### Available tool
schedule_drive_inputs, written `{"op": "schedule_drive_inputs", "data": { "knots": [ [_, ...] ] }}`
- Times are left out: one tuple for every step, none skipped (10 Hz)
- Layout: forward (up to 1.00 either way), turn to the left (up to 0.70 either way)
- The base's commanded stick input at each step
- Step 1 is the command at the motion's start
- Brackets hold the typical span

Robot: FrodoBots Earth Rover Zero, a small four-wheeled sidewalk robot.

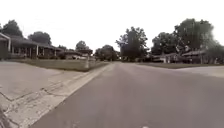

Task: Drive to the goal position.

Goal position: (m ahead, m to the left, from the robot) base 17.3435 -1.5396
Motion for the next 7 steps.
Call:
{"op": "schedule_drive_inputs", "data": {
  "knots": [
    [0.70,0.00],
    [0.70,0.00],
    [0.70,0.00],
    [0.70,0.00],
    [0.70,0.00],
    [0.70,0.00],
    [0.70,0.00]
  ]
}}
